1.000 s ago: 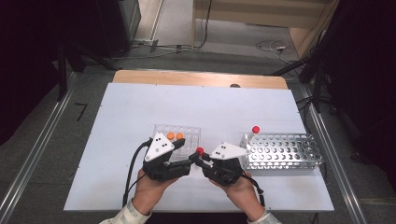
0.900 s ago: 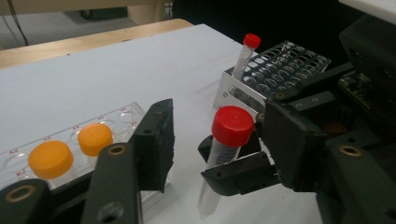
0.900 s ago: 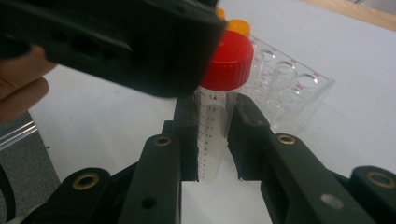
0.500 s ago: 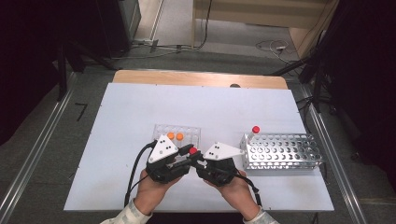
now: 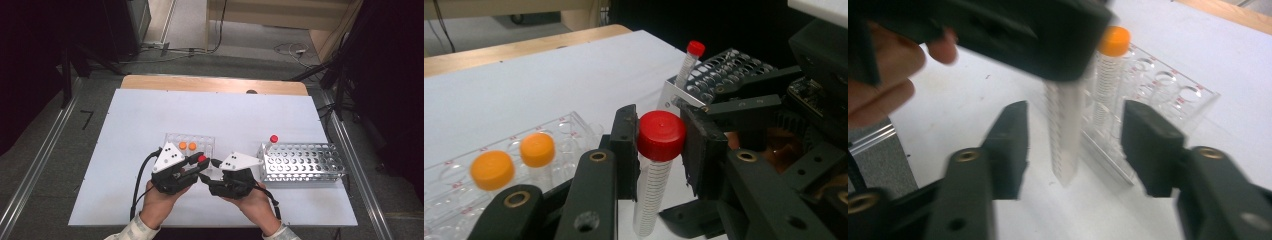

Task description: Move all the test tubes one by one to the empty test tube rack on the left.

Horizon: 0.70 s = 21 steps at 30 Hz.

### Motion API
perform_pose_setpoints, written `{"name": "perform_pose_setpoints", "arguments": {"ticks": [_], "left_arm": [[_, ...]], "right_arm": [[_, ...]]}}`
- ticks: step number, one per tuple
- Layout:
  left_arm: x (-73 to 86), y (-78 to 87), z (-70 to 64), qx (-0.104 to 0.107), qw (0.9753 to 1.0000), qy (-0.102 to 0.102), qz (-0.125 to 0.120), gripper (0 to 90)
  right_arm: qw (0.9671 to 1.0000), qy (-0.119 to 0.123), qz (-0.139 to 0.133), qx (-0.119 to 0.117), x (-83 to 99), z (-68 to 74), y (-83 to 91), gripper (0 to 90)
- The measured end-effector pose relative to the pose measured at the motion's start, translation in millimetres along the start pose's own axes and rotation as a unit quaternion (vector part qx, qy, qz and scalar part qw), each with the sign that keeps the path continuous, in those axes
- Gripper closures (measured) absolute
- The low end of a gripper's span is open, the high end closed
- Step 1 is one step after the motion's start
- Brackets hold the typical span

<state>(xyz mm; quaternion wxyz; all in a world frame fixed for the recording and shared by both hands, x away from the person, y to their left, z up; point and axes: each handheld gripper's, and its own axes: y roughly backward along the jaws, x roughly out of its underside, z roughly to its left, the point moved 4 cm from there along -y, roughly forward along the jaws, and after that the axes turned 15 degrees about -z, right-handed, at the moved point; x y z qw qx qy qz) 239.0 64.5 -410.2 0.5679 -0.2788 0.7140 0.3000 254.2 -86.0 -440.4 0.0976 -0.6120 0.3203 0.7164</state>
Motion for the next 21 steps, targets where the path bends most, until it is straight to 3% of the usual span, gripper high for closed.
{"name": "perform_pose_setpoints", "arguments": {"ticks": [8, 21], "left_arm": [[-6.4, 7.5, 10.4, -0.013, 0.9999, 0.006, -0.006, 70.1], [-19.9, 23.5, 27.3, -0.038, 0.999, 0.014, -0.017, 70.1]], "right_arm": [[0.9996, -0.011, -0.005, 0.026, 4.6, -19.2, 18.7, 33.9], [0.9968, -0.031, -0.009, 0.073, 29.2, -48.7, 59.8, 33.7]]}}
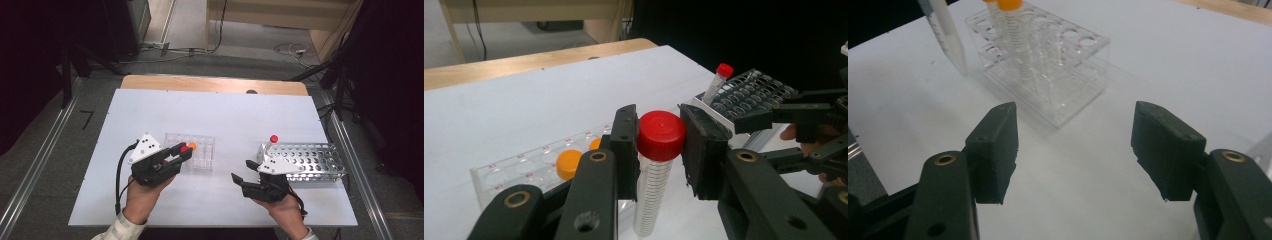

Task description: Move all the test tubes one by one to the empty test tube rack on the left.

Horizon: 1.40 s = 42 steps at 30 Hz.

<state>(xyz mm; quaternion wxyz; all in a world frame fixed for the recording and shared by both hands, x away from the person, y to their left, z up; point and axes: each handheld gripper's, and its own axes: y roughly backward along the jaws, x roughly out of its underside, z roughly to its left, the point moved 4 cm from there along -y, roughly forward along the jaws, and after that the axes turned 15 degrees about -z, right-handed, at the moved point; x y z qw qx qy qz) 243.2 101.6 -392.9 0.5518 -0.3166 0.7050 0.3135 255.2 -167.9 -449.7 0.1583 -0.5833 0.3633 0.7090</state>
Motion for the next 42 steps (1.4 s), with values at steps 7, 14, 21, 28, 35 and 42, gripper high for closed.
{"name": "perform_pose_setpoints", "arguments": {"ticks": [7, 14, 21, 28, 35, 42], "left_arm": [[-4.1, 3.2, 16.1, -0.029, 0.9995, -0.005, -0.01, 70.1], [-7.0, 0.0, 37.1, -0.058, 0.998, 0.003, -0.024, 70.1], [-5.0, -6.3, 50.4, -0.082, 0.9964, -0.001, -0.023, 70.1], [-3.9, -9.9, 50.1, -0.088, 0.9954, -0.01, -0.036, 70.1], [6.8, -15.4, 45.3, -0.092, 0.9947, -0.034, -0.031, 70.1], [25.9, -17.8, 42.3, -0.11, 0.9919, -0.057, -0.024, 69.9]], "right_arm": [[0.9998, -0.011, -0.001, 0.018, 4.5, -14.3, 7.2, 34.2], [0.9996, -0.015, -0.001, 0.025, 5.7, -20.1, 8.0, 34.2], [0.9994, -0.017, -0.003, 0.03, 5.7, -23.1, 9.0, 34.1], [0.9993, -0.018, -0.004, 0.032, 5.9, -23.7, 9.7, 34.1], [0.9992, -0.019, -0.004, 0.034, 6.4, -24.4, 10.9, 34.2], [0.9992, -0.02, -0.001, 0.033, 7.8, -25.0, 9.7, 34.1]]}}
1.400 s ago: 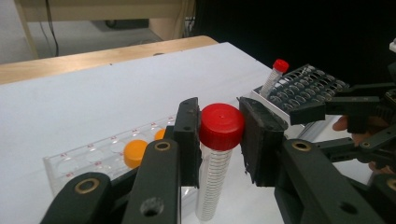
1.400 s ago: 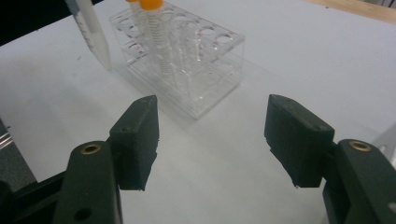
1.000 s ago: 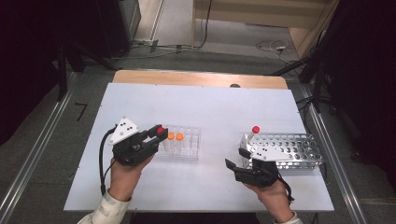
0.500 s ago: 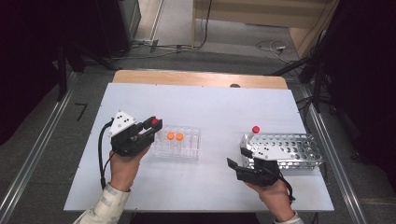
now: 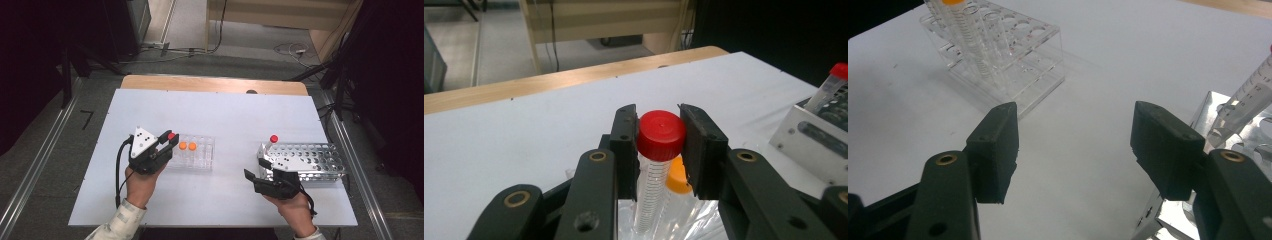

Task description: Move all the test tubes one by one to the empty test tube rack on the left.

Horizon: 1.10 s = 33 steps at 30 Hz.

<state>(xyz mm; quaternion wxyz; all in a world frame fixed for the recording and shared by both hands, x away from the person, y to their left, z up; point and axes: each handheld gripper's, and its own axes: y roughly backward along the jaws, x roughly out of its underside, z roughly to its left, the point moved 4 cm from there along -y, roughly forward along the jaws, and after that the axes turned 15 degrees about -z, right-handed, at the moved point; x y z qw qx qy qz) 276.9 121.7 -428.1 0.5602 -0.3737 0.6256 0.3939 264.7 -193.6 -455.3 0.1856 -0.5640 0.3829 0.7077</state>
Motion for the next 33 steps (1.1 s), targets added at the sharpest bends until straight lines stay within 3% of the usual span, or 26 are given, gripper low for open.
{"name": "perform_pose_setpoints", "arguments": {"ticks": [7, 16, 22, 24, 28, 33], "left_arm": [[11.1, -2.3, 1.1, 0.002, 0.9997, 0.016, 0.015, 68.7], [8.4, 0.4, 5.4, 0.002, 0.9988, 0.047, 0.013, 52.8], [7.9, 0.1, 9.4, -0.001, 0.9967, 0.076, 0.028, 34.0], [7.2, 0.7, 8.7, -0.007, 0.9969, 0.072, 0.028, 30.6], [4.5, 1.2, 5.3, -0.013, 0.9974, 0.067, 0.023, 25.5], [3.6, 1.0, 1.4, -0.008, 0.9977, 0.063, 0.024, 24.7]], "right_arm": [[1.0, 0.003, 0.001, 0.001, 0.6, 1.0, 0.0, 34.1], [0.9999, 0.003, -0.004, 0.013, 0.7, -4.8, 2.5, 34.1], [0.9982, 0.001, -0.019, 0.058, -0.2, -23.9, 8.0, 34.2], [0.9959, 0.009, -0.025, 0.086, 1.3, -33.7, 8.1, 34.6], [0.991, 0.001, -0.036, 0.129, 2.6, -54.1, 3.5, 41.1], [0.9877, -0.007, -0.041, 0.151, -1.0, -68.5, -11.1, 54.0]]}}
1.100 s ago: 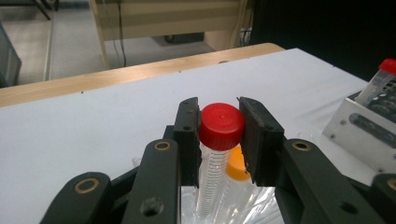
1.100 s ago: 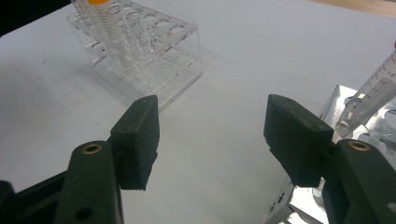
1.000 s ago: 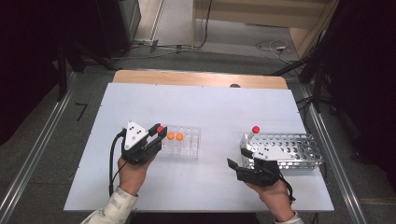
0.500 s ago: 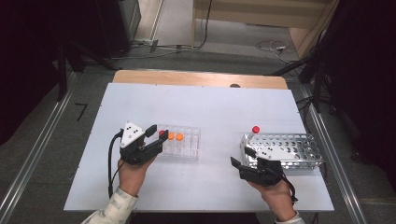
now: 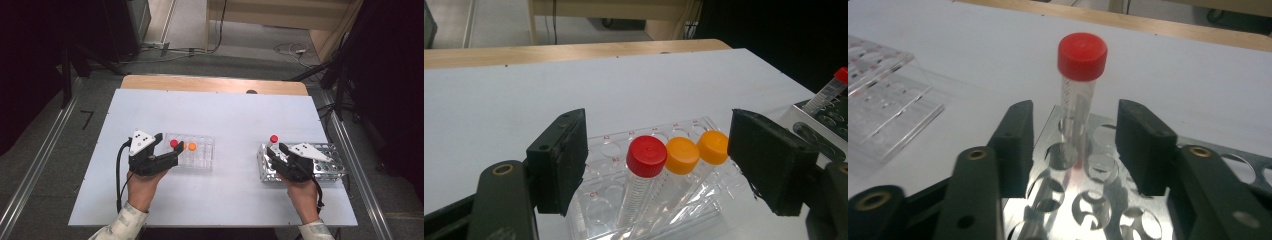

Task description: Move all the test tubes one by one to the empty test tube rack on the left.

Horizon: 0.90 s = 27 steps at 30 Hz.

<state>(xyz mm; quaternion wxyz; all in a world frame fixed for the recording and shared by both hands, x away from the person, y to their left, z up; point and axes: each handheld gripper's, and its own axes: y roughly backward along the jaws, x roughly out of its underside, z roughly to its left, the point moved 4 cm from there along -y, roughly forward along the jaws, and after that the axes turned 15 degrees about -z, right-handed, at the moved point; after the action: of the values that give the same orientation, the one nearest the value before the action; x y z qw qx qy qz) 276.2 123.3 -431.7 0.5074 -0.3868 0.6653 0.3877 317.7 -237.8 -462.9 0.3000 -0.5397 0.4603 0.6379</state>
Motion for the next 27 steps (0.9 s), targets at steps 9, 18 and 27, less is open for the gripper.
{"name": "perform_pose_setpoints", "arguments": {"ticks": [9, 18, 27], "left_arm": [[-1.6, 1.6, -2.7, 0.011, 0.9999, 0.003, -0.002, 24.5], [-2.0, 1.6, -3.6, 0.01, 0.9999, 0.001, 0.0, 24.5], [-4.7, 3.8, -3.9, 0.013, 0.9999, 0.001, -0.007, 24.4]], "right_arm": [[0.9996, 0.017, 0.018, 0.014, 2.2, 4.4, -19.8, 70.9], [0.9999, 0.012, 0.002, 0.007, -7.1, 4.2, -14.3, 71.7], [0.9993, 0.008, -0.037, -0.003, -32.8, 5.1, 6.7, 71.9]]}}
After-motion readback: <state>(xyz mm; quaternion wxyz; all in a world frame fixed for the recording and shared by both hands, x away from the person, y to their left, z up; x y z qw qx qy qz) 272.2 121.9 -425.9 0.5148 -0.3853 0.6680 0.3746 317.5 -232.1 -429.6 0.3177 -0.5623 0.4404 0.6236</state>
